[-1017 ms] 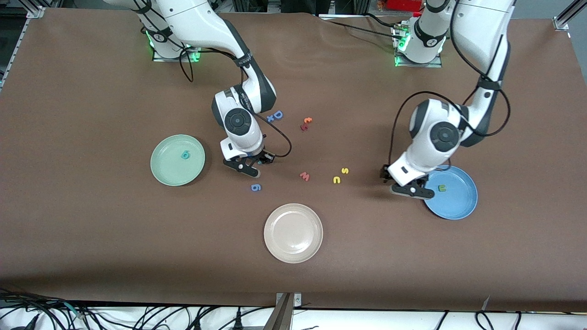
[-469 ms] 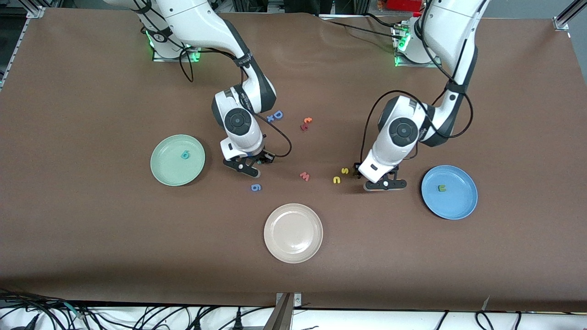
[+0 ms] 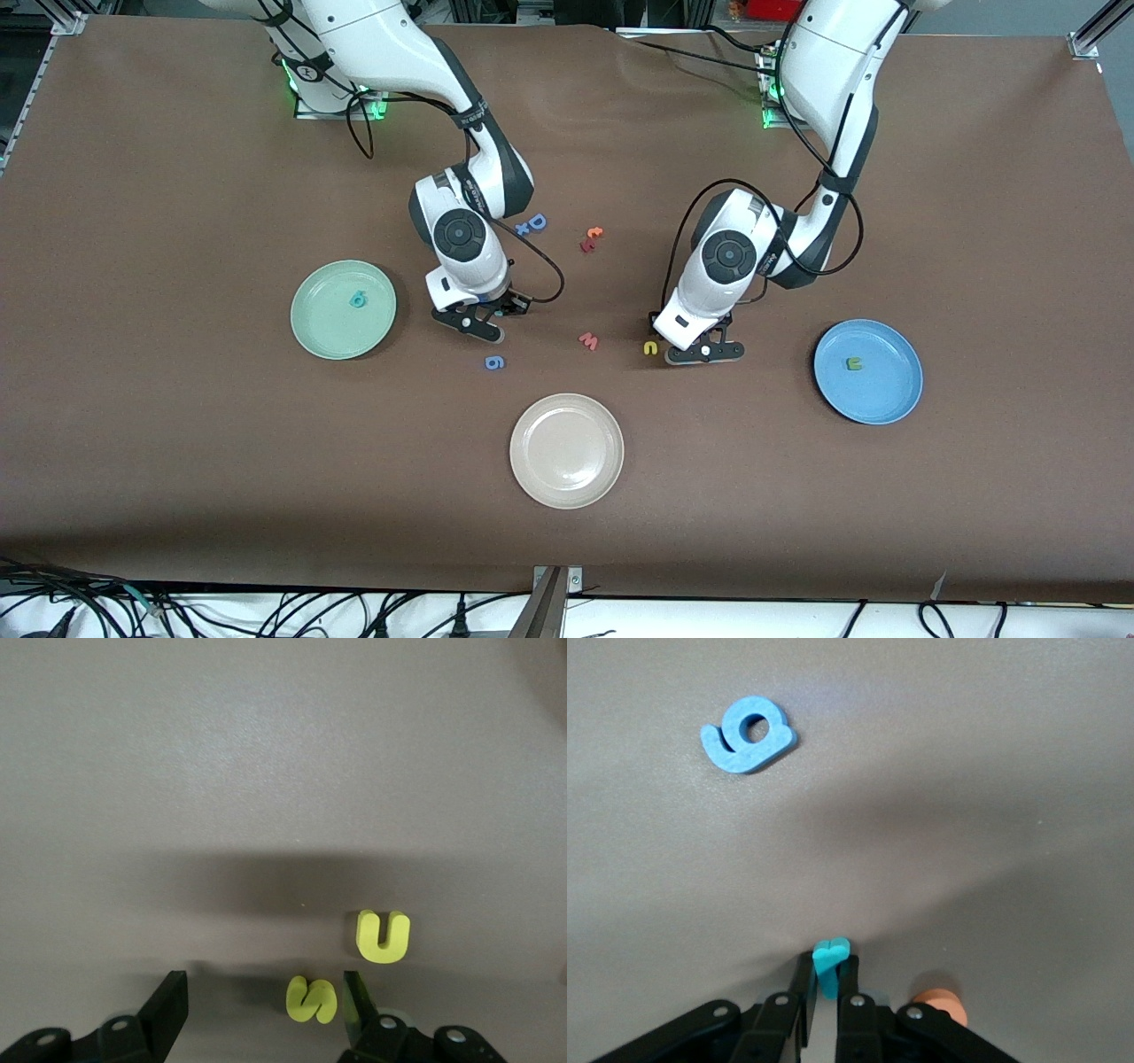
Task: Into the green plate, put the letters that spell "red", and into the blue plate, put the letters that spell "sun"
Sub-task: 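Place the teal r on the mint plate while the left gripper drops the yellow s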
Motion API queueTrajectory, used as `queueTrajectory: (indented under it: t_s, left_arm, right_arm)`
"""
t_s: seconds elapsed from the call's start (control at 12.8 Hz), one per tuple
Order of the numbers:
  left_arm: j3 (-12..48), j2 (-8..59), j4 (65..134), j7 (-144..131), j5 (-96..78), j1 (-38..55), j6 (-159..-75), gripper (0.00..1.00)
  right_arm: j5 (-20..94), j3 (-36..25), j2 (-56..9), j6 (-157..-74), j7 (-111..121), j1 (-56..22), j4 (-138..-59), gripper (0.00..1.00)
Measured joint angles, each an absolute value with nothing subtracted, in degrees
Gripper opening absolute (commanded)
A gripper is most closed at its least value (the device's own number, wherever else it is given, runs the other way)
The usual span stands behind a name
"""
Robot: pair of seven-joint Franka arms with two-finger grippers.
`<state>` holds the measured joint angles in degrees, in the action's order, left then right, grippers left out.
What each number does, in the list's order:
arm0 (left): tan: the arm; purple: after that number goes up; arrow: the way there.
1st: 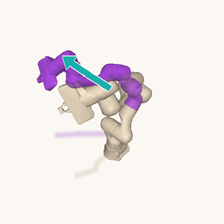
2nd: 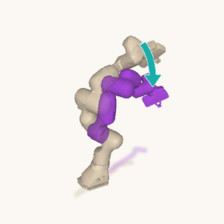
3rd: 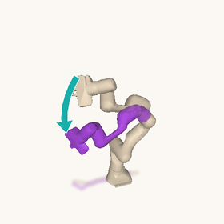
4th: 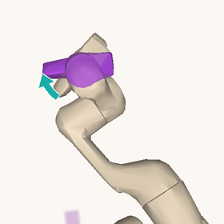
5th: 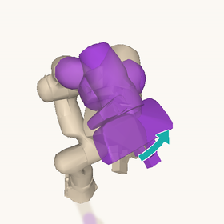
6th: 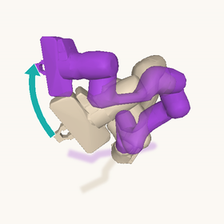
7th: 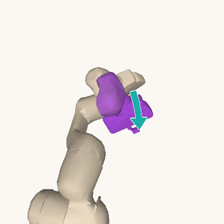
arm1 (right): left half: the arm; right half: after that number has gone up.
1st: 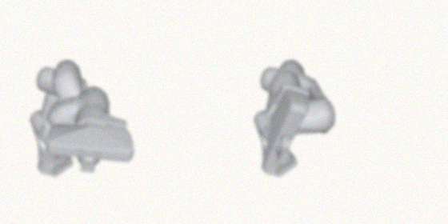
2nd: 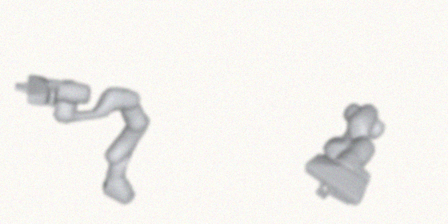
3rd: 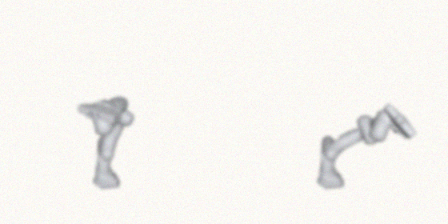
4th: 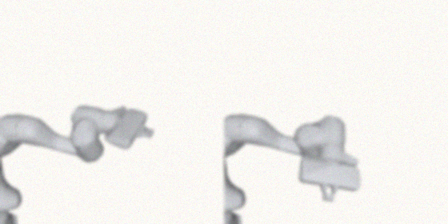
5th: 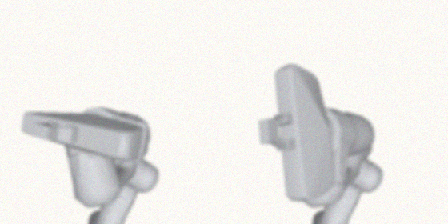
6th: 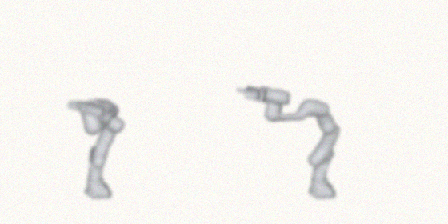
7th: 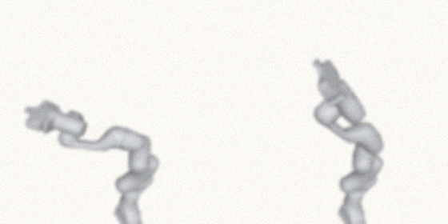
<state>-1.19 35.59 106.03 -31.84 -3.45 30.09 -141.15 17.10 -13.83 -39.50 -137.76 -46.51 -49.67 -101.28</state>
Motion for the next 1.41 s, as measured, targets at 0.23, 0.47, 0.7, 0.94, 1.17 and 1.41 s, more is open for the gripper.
queueTrajectory:
  t_s: [0.23,0.47,0.7,0.94,1.17,1.41]
  left_arm:
    - [-0.9,36.2,106.0,-31.9,-3.4,30.2,-141.2,0.79]
    - [-0.6,37.2,106.0,-32.0,-3.4,30.4,-142.2,0.77]
    - [-0.6,37.4,106.0,-32.0,-3.4,30.5,-142.8,0.54]
    - [-0.6,37.4,105.7,-32.0,-3.4,30.6,-142.9,0.41]
    - [-0.6,37.3,105.5,-32.0,-3.4,30.6,-142.9,0.25]
    - [-0.6,37.2,105.4,-31.9,-3.4,30.6,-142.9,0.12]
  right_arm:
    - [17.1,-14.7,-39.4,-135.2,-44.8,-49.7,-100.7,0.05]
    - [17.1,-18.5,-37.3,-127.7,-37.9,-49.6,-99.6,0.05]
    - [17.1,-23.7,-33.6,-120.4,-30.5,-49.5,-99.6,0.05]
    - [17.1,-30.2,-30.5,-115.3,-20.5,-49.4,-101.2,0.05]
    - [17.1,-36.7,-29.9,-112.8,-9.8,-49.1,-103.7,0.06]
    - [17.1,-39.6,-30.7,-114.4,-2.9,-48.8,-108.2,0.06]
